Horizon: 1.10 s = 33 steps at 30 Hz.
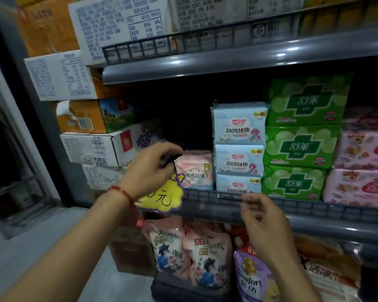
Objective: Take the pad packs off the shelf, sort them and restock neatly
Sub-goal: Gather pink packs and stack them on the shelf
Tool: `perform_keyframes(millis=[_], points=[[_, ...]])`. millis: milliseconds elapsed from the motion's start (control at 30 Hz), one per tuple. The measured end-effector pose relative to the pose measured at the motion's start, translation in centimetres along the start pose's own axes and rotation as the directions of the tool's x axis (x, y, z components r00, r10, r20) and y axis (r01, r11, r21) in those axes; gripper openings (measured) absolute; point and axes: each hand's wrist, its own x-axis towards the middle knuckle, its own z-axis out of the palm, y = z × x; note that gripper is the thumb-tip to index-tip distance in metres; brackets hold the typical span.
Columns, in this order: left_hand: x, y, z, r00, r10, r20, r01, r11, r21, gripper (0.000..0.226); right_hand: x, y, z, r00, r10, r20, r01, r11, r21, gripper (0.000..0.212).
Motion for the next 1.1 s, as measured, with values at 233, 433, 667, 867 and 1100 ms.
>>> perform_keyframes(millis=[233,433,667,867,1100], points=[[-14.6,7.4,9.8,0.888,-0.358,0.287,0.458,0.734,-0.501,0.03,-4.7,7.2,-7.0,0.906,0.343,0.247,-0.303,0.935,-0.184,0.009],[-17.8,13.3,18.7,0.582,-0.333,0.742,0.763,0.538,-0.358,0.014,-16.1,19.3,-17.0,0.684,0.72,0.114,-0.641,0.668,-0.378,0.014],[-19.1,16.2,27.4,0.255,-0.202,0.946,0.742,0.668,-0.057,0.013,-24.2,31.5,-18.3,0.536,0.84,-0.084,-0.765,0.441,-0.469,0.044],[-22.2,12.3,31.4,0.156,-0.322,0.934,0.796,0.6,0.074,0.019,-21.5,37.2,-12.5,0.581,0.811,-0.074,-0.769,0.516,-0.378,0.093],[-27.5,10.8,36.4,0.104,-0.401,0.91,0.916,0.394,0.069,0.017,-20.8,42.1,-10.2,0.574,0.813,-0.098,-0.782,0.51,-0.358,0.092]])
